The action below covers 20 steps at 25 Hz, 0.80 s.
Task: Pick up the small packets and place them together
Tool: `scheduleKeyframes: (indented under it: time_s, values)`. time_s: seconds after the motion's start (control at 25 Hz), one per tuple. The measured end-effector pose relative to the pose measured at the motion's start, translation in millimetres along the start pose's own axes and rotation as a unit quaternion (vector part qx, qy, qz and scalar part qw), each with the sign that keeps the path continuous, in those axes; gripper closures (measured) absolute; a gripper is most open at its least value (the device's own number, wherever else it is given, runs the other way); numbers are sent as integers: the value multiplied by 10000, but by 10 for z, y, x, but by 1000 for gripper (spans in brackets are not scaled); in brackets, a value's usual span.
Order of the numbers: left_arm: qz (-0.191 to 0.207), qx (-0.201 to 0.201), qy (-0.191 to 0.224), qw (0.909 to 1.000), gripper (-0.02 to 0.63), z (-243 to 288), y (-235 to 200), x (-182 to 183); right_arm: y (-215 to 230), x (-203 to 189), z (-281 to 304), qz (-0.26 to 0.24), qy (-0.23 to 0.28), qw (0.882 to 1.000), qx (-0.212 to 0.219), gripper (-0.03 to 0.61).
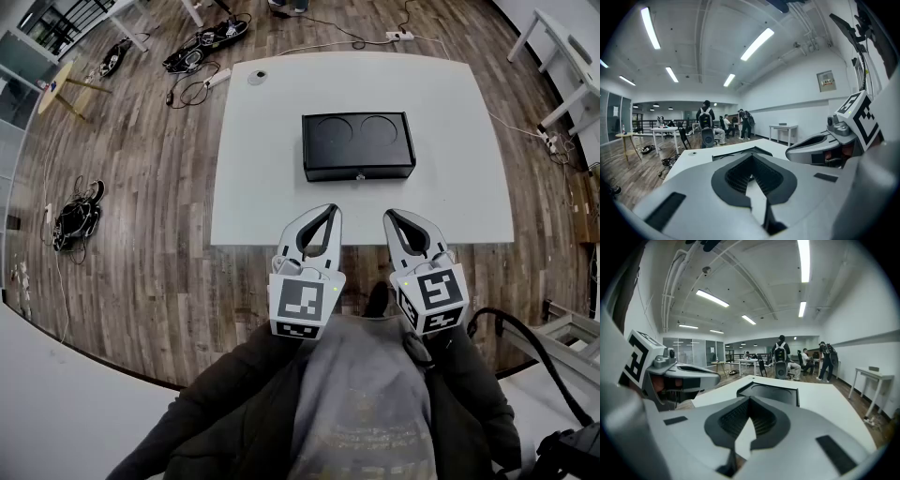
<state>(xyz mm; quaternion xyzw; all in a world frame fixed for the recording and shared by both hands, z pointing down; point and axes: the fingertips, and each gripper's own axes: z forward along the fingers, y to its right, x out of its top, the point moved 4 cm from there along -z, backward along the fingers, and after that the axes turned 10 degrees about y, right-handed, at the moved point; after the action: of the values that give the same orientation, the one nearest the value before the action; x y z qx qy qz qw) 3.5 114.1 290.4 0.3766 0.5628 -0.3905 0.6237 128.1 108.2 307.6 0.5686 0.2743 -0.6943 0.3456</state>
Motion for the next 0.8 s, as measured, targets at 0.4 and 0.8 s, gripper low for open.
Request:
scheduleKeyframes:
  time_s: [0.4, 0.8]
  values:
    - [-14, -2, -9, 10000, 611, 13, -11, -23, 18, -8, 9, -28, -24, 10000, -40, 575]
    - [-43, -42, 106, 9999, 611, 17, -160, 8, -55, 67, 111, -103, 21, 9999, -135, 575]
